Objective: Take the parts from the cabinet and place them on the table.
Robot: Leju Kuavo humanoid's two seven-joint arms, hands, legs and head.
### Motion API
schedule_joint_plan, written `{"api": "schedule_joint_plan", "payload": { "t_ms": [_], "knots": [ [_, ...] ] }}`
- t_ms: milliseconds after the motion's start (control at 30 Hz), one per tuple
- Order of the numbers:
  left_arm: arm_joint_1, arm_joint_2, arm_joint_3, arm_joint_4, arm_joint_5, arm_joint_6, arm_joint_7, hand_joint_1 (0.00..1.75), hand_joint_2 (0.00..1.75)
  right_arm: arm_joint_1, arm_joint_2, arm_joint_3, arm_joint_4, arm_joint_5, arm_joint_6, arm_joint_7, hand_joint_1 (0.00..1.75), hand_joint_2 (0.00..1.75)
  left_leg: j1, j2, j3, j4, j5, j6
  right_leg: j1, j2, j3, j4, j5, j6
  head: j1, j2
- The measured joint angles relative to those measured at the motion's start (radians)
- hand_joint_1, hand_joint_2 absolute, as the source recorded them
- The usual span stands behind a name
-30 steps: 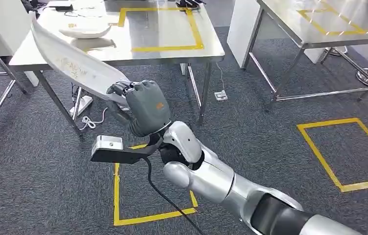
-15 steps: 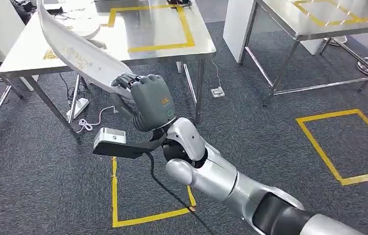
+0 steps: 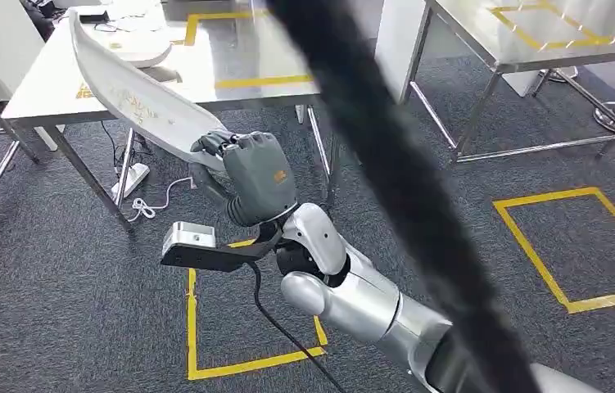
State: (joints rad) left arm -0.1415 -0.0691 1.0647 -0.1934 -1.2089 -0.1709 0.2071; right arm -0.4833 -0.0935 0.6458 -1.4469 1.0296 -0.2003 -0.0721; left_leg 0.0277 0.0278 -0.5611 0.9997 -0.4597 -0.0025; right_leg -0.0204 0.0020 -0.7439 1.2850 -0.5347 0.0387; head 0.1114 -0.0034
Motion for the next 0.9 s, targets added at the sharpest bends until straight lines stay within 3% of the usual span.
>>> {"api": "schedule_joint_plan", "payload": {
  "t_ms": [67,100,133,167,233,300,333,400,433,467,500,533,600,633,733,800,833,900],
  "knots": [
    [0.0,-0.001,0.0,0.0,0.004,0.0,-0.001,0.0,1.75,0.0,0.0,0.0,0.0,0.002,0.0,-0.001,1.75,1.75,0.01,0.0,0.002,0.012,-0.011,-0.015,-0.011,-0.005,0.085,-0.17,0.09,0.011,0.001,0.0],
    [0.0,0.0,0.0,0.0,0.005,0.0,-0.001,0.0,1.75,0.0,0.0,0.0,0.0,0.004,0.0,-0.003,1.75,1.75,0.013,0.0,0.002,0.022,-0.02,-0.026,-0.016,-0.016,0.123,-0.256,0.104,0.017,0.001,0.0],
    [0.0,0.005,0.0,-0.002,0.005,0.0,-0.001,0.0,1.75,0.001,0.0,0.0,-0.001,0.005,0.0,-0.003,1.75,1.75,0.007,-0.002,-0.002,0.027,-0.025,-0.035,-0.003,-0.008,0.124,-0.251,0.092,0.006,0.001,0.0],
    [-0.001,0.004,0.0,-0.002,0.006,0.0,-0.001,0.0,1.75,0.002,-0.001,-0.001,-0.001,0.005,-0.001,-0.005,1.75,1.75,0.006,-0.002,0.0,0.025,-0.026,-0.042,-0.005,-0.004,0.122,-0.247,0.09,-0.015,-0.002,0.0],
    [0.0,0.003,0.0,-0.002,0.007,0.0,-0.001,0.0,1.75,0.005,-0.002,-0.002,-0.001,0.006,-0.001,-0.007,1.75,1.75,0.01,0.0,0.011,0.015,-0.027,-0.056,0.003,0.0,0.122,-0.246,0.084,-0.031,-0.002,0.0],
    [-0.001,0.002,0.0,-0.002,0.009,0.0,-0.004,0.0,1.75,0.005,-0.002,-0.003,-0.003,0.006,-0.003,-0.011,1.75,1.75,0.015,-0.004,0.009,0.027,-0.039,-0.065,-0.005,0.003,0.136,-0.254,0.083,-0.047,-0.002,0.0],
    [-0.001,0.002,0.0,-0.002,0.009,0.0,-0.005,0.0,1.75,0.005,-0.002,-0.003,-0.003,0.006,-0.005,-0.011,1.75,1.75,0.014,-0.01,-0.012,0.074,-0.062,-0.062,-0.005,0.003,0.142,-0.254,0.079,-0.055,-0.008,0.0],
    [0.001,0.004,0.0,-0.002,0.01,0.0,-0.007,0.0,1.75,0.008,-0.001,-0.003,-0.003,0.007,-0.006,-0.014,1.75,1.75,0.008,-0.019,-0.108,0.245,-0.128,-0.06,0.0,0.003,0.149,-0.254,0.072,-0.066,-0.011,0.0],
    [0.002,0.004,0.0,-0.002,0.01,0.0,-0.007,0.0,1.75,0.011,-0.002,-0.003,-0.003,0.007,-0.006,-0.014,1.75,1.75,0.006,-0.021,-0.157,0.321,-0.147,-0.059,0.004,0.004,0.152,-0.253,0.068,-0.07,-0.01,0.0],
    [0.005,0.004,0.001,-0.002,0.01,0.0,-0.006,0.0,1.75,0.013,-0.002,-0.003,-0.003,0.007,-0.006,-0.014,1.75,1.75,0.004,-0.021,-0.184,0.352,-0.139,-0.056,0.006,0.008,0.157,-0.253,0.063,-0.071,-0.01,0.0],
    [0.007,0.004,0.001,-0.002,0.01,0.0,-0.006,0.0,1.75,0.015,-0.001,-0.003,-0.003,0.007,-0.006,-0.014,1.75,1.75,0.001,-0.022,-0.185,0.328,-0.101,-0.05,0.009,0.012,0.166,-0.253,0.058,-0.071,-0.01,0.0],
    [0.007,0.004,0.001,-0.002,0.01,0.0,-0.006,0.0,1.75,0.014,-0.001,-0.003,-0.003,0.007,-0.006,-0.014,1.75,1.75,-0.001,-0.023,-0.163,0.261,-0.048,-0.044,0.01,0.015,0.175,-0.253,0.051,-0.069,-0.01,0.0],
    [0.007,0.006,0.001,-0.002,0.01,0.0,-0.006,0.0,1.75,0.014,-0.001,-0.003,-0.003,0.007,-0.006,-0.014,1.75,1.75,-0.006,-0.026,-0.09,0.078,0.055,-0.03,0.01,0.017,0.192,-0.253,0.037,-0.064,-0.011,0.0],
    [0.007,0.007,0.001,-0.002,0.01,0.0,-0.007,0.0,1.75,0.014,-0.001,-0.003,-0.003,0.007,-0.006,-0.014,1.75,1.75,-0.012,-0.033,-0.073,0.053,0.038,-0.026,0.015,0.019,0.192,-0.25,0.031,-0.057,-0.014,0.0],
    [0.005,0.007,0.001,-0.002,0.01,0.0,-0.005,0.0,1.75,0.013,-0.001,-0.003,-0.003,0.007,-0.006,-0.014,1.75,1.75,-0.016,-0.032,-0.072,0.04,0.028,-0.015,0.015,0.022,0.191,-0.257,0.028,-0.041,-0.017,0.0],
    [0.004,0.006,0.002,-0.002,0.01,0.0,-0.004,0.0,1.75,0.013,-0.002,-0.004,-0.003,0.007,-0.006,-0.016,1.75,1.75,-0.008,-0.031,-0.06,0.029,0.027,-0.002,0.011,0.018,0.193,-0.25,0.018,-0.027,-0.015,0.0],
    [0.004,0.006,0.002,-0.002,0.01,0.0,-0.004,0.0,1.75,0.012,-0.002,-0.004,-0.003,0.007,-0.007,-0.02,1.75,1.75,-0.008,-0.031,-0.055,0.028,0.023,0.005,0.012,0.011,0.176,-0.215,0.002,-0.023,-0.014,0.0],
    [0.004,0.006,0.002,-0.002,0.01,0.0,-0.004,0.0,1.75,0.013,-0.003,-0.004,-0.003,0.007,-0.009,-0.027,1.75,1.75,-0.009,-0.03,-0.05,0.029,0.015,0.013,0.011,0.007,0.083,-0.056,-0.062,-0.015,-0.014,0.0]
  ]
}}
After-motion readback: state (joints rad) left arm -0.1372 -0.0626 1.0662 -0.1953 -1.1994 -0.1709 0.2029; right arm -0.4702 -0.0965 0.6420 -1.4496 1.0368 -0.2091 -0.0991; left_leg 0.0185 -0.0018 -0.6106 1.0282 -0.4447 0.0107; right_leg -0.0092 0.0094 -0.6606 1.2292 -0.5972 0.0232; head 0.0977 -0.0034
